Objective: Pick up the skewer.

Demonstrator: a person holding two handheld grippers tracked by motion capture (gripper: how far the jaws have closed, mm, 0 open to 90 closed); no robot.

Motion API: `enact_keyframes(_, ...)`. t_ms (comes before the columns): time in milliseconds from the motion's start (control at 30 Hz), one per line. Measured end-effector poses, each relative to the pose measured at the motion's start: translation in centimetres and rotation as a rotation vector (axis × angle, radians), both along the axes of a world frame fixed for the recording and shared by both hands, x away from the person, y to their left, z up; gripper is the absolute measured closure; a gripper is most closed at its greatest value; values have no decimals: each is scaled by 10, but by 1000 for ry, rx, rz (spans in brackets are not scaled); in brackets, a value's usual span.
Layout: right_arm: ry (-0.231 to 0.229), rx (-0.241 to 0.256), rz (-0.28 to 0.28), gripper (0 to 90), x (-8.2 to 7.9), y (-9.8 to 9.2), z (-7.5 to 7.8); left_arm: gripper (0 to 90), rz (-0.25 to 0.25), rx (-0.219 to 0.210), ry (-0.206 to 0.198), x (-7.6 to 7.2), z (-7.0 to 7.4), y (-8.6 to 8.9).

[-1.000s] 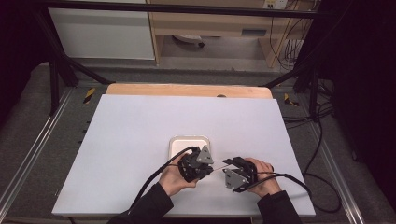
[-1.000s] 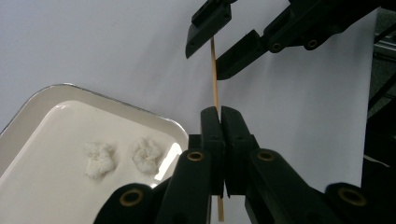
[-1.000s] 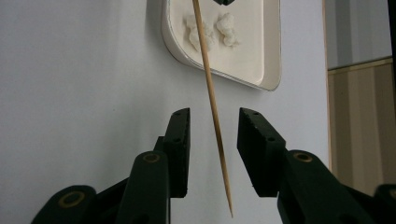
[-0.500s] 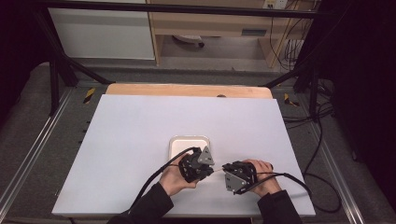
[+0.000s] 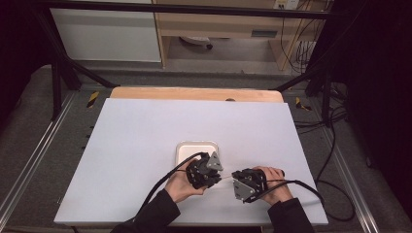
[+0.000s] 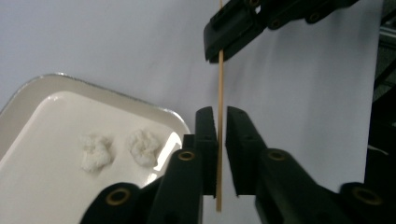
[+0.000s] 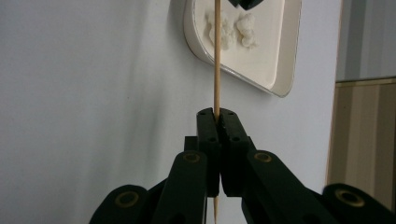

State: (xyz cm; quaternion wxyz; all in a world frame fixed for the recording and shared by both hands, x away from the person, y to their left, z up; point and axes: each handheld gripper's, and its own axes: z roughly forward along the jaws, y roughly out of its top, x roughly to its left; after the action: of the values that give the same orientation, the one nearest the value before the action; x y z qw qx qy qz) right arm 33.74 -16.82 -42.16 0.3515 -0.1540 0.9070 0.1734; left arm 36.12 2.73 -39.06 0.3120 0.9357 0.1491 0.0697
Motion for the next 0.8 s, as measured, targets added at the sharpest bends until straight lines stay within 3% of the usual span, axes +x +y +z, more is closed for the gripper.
enact_keyframes(67, -2, -8, -5, 893, 0, 0, 0, 769, 11, 22, 0, 1, 0, 1)
enact_keyframes(200, -7, -31, -2, 893, 0, 1, 1, 722, 8, 80, 39, 4, -2, -1)
enact_keyframes(300, -9, -39, -1, 893, 0, 2, 1, 718, 10, 125, 61, 7, -3, -3)
enact_keyframes(467, -12, -52, -4, 893, 0, 4, 2, 744, -2, 165, 110, 12, -2, -6)
enact_keyframes(633, -20, -68, 1, 893, 0, 5, 2, 835, -24, 214, 108, 11, -2, -11)
enact_keyframes(800, -21, -76, 3, 893, 0, 6, 2, 851, -30, 238, 96, 10, -1, -18)
